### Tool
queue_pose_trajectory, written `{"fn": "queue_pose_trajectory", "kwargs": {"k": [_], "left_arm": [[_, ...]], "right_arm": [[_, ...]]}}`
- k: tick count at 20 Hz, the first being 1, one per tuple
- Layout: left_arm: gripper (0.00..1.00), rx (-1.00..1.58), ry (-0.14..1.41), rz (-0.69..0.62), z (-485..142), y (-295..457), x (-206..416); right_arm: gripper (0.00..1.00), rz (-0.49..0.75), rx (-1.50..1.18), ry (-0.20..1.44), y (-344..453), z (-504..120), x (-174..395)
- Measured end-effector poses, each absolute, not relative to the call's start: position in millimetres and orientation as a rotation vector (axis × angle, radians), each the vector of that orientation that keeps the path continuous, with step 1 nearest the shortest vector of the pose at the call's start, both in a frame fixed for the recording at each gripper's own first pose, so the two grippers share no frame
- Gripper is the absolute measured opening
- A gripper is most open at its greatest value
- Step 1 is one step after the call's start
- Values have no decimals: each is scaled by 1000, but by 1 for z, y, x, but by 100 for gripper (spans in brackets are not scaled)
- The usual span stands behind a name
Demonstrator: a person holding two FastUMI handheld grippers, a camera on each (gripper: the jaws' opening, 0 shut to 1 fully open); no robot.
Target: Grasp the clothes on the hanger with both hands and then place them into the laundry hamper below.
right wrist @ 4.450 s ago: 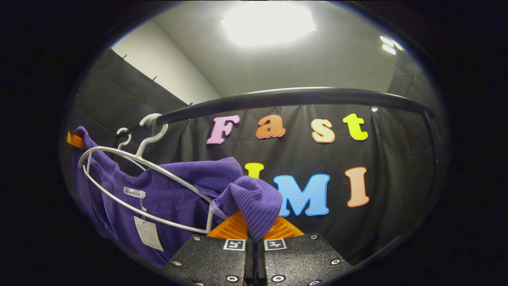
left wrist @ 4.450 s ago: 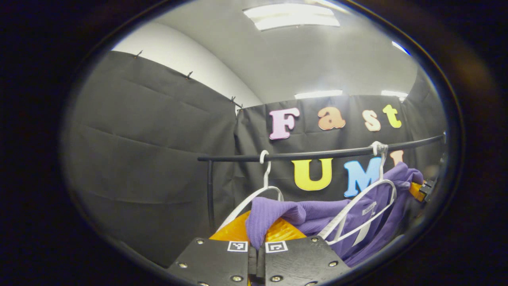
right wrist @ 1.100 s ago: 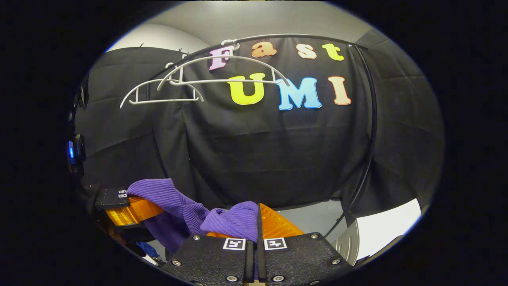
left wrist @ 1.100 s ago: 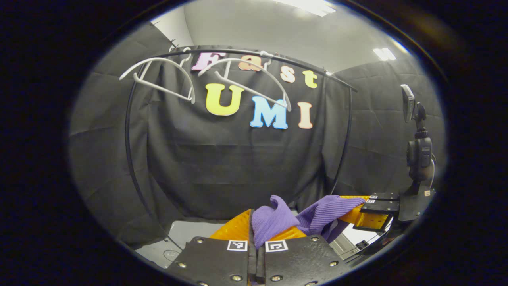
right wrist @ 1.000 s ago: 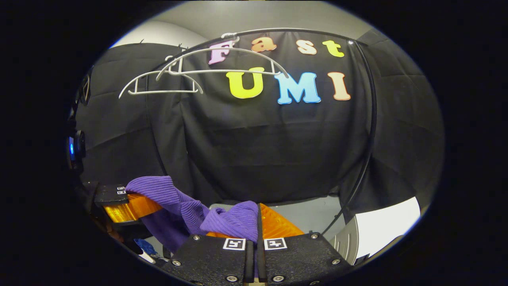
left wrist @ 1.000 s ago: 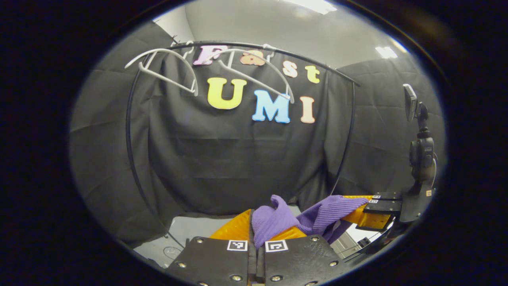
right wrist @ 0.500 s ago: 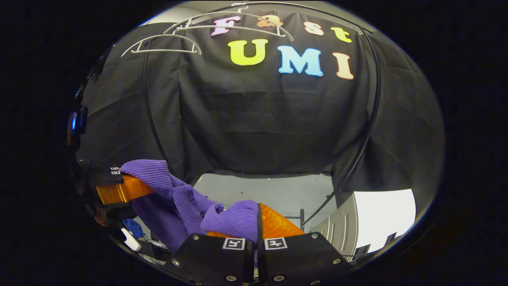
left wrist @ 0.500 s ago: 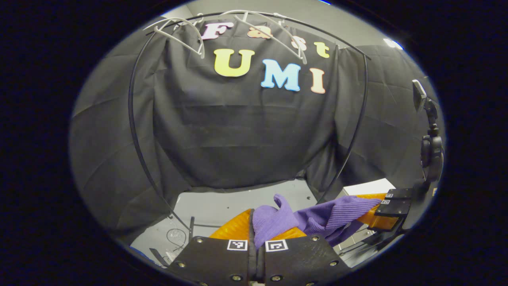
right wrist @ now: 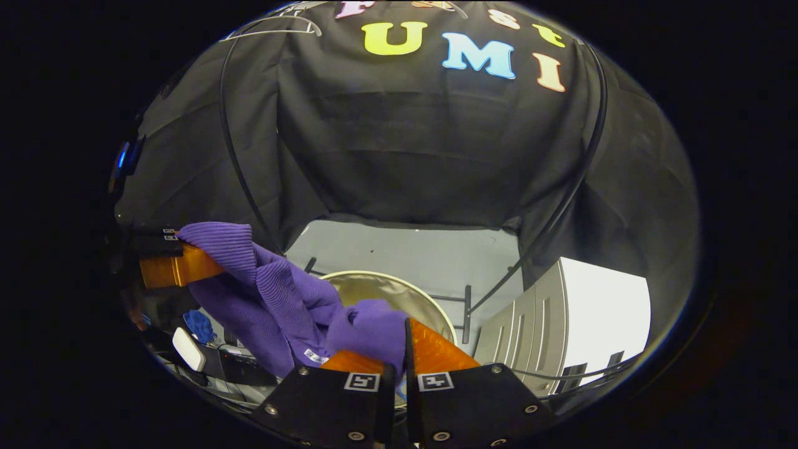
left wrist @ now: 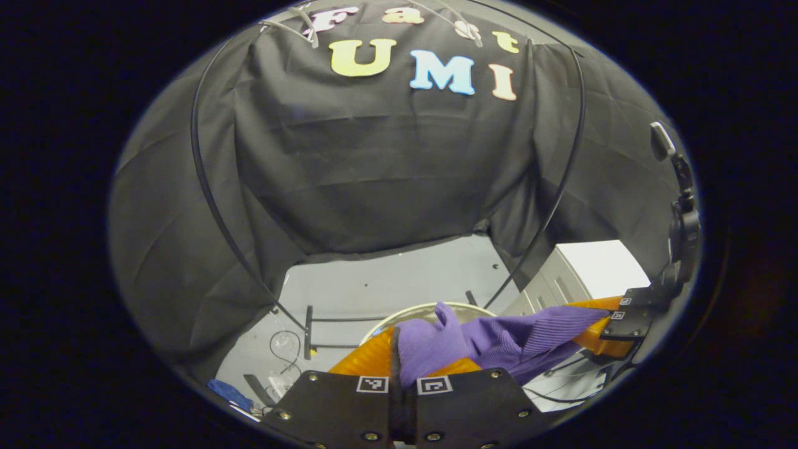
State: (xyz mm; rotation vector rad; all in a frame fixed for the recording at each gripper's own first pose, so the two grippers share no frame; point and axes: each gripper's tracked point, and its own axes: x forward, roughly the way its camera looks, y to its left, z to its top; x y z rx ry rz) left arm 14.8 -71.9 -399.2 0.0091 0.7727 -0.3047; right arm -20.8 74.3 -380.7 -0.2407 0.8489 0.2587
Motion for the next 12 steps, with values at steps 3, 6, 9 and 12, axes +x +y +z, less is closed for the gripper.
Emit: {"fn": "queue_pose_trajectory", "kwargs": {"k": [3,6,9,12], "left_arm": [[4,-2,814,-295,-414,-68,10],[32,-24,818,-301,-412,-65,7],[98,-20,789,-283,-405,-59,10],[94,-22,753,-268,-391,-56,11]], "right_arm": [[19,270,-236,860,72,-384,-16],[61,279,-222,855,72,-381,-10],[89,267,-219,845,68,-382,-15],[92,256,-199,816,69,-375,-19]]}}
